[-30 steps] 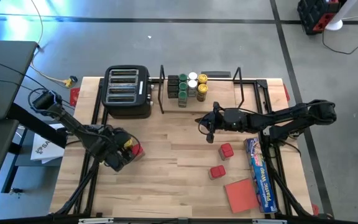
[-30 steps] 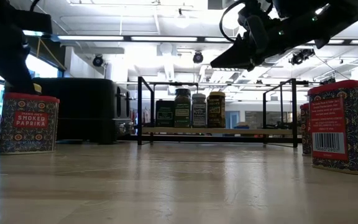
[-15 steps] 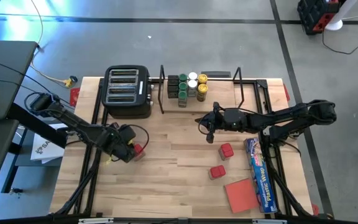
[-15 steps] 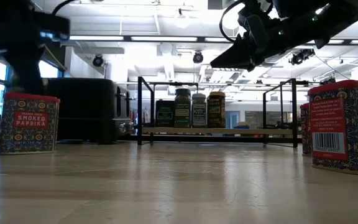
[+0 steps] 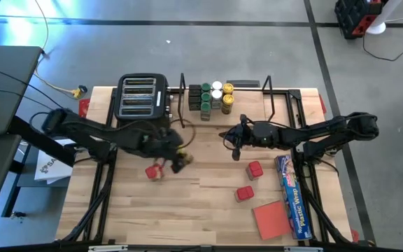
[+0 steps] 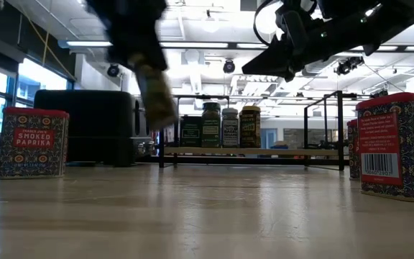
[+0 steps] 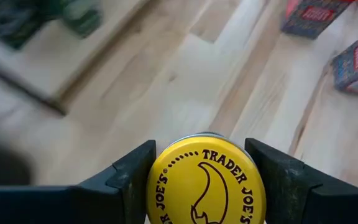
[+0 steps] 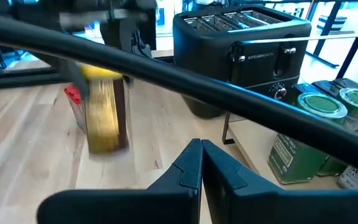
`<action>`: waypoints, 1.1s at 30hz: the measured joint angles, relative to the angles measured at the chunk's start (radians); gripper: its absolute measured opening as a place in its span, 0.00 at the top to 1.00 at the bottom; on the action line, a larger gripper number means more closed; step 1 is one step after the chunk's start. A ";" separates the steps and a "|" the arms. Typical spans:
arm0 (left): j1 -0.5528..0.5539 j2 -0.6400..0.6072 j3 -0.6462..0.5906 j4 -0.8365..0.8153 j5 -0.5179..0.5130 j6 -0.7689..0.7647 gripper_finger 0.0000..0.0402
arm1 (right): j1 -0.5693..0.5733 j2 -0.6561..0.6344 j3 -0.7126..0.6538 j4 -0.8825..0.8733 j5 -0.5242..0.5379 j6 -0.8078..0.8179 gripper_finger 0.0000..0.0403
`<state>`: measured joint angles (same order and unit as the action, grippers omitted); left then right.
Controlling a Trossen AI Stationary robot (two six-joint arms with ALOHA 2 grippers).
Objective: Shelf spices
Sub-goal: Put the yellow seasoning bottle on the shelf aligned with the other yellow seasoning bottles
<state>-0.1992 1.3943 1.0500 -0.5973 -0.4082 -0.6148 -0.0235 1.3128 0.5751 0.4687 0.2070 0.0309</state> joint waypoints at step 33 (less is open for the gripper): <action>0.125 0.288 0.294 0.060 0.157 0.117 0.27 | 0.131 0.004 0.000 -0.168 -0.124 0.170 0.98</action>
<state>-0.0740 1.6820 1.3441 -0.5373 -0.2516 -0.4979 0.1078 1.3172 0.5747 0.3004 0.0834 0.2007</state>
